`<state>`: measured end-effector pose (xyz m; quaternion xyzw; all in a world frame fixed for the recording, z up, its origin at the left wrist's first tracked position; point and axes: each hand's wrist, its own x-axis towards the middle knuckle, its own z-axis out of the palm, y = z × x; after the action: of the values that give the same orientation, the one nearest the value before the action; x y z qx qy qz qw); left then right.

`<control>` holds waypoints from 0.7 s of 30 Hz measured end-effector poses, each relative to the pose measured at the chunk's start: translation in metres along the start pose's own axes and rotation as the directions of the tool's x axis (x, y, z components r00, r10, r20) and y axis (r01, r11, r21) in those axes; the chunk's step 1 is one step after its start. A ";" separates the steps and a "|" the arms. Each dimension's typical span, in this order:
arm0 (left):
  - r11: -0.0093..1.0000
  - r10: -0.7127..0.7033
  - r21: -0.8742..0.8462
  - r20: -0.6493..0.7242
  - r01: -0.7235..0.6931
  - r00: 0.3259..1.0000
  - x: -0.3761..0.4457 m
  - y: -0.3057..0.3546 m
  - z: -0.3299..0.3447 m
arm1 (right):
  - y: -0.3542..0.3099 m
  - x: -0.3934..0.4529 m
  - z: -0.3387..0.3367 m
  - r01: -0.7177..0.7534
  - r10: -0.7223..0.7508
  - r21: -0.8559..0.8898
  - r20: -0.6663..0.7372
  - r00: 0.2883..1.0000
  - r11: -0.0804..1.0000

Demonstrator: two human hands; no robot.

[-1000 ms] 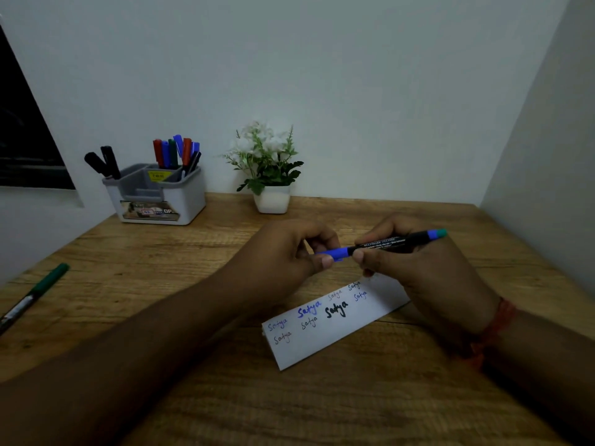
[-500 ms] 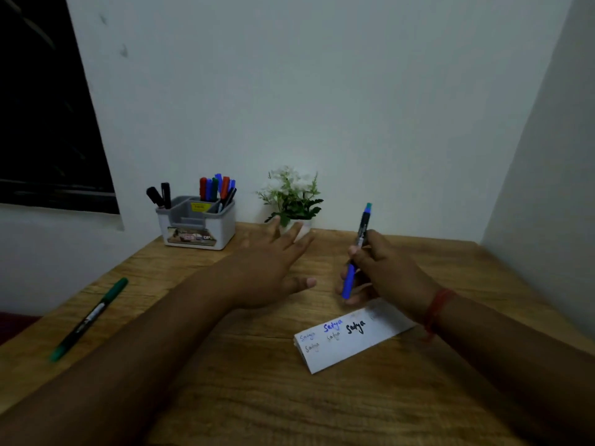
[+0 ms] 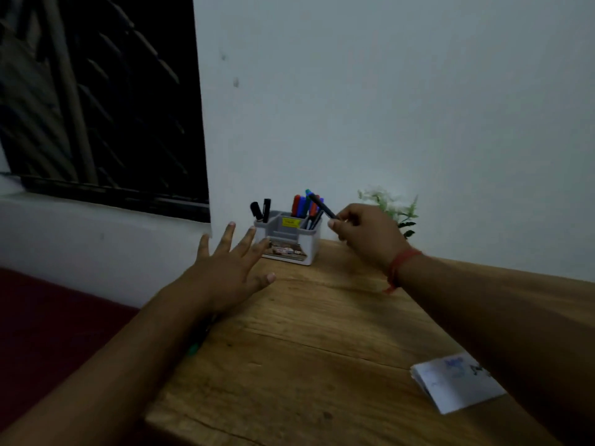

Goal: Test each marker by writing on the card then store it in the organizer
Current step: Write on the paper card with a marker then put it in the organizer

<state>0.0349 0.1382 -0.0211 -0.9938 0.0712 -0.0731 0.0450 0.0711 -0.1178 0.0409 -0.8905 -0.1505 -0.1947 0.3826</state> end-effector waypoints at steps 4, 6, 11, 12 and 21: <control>0.997 -0.021 -0.071 -0.015 0.020 1.000 -0.003 -0.005 0.010 | -0.029 0.048 0.029 0.122 -0.125 -0.223 -0.002 0.992 0.967; 0.997 -0.011 -0.071 -0.048 0.007 0.999 -0.004 -0.006 0.011 | -0.040 0.070 0.041 0.149 -0.140 -0.350 0.049 0.989 0.925; 0.992 -0.036 -0.121 -0.028 0.032 0.999 -0.005 -0.018 0.019 | -0.054 0.105 0.061 0.245 -0.158 -0.544 0.202 0.967 0.803; 0.990 -0.038 -0.135 -0.022 0.035 0.999 -0.004 -0.020 0.019 | -0.055 0.109 0.064 0.267 -0.170 -0.552 0.221 0.960 0.790; 0.983 -0.024 -0.182 0.003 0.024 1.000 -0.003 -0.022 0.019 | -0.070 0.133 0.086 0.278 -0.170 -0.457 0.263 0.950 0.845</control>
<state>0.0381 0.1616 -0.0384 -0.9945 0.0657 -0.0663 -0.0468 0.1790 0.0086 0.0917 -0.9497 -0.2398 -0.1738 0.1016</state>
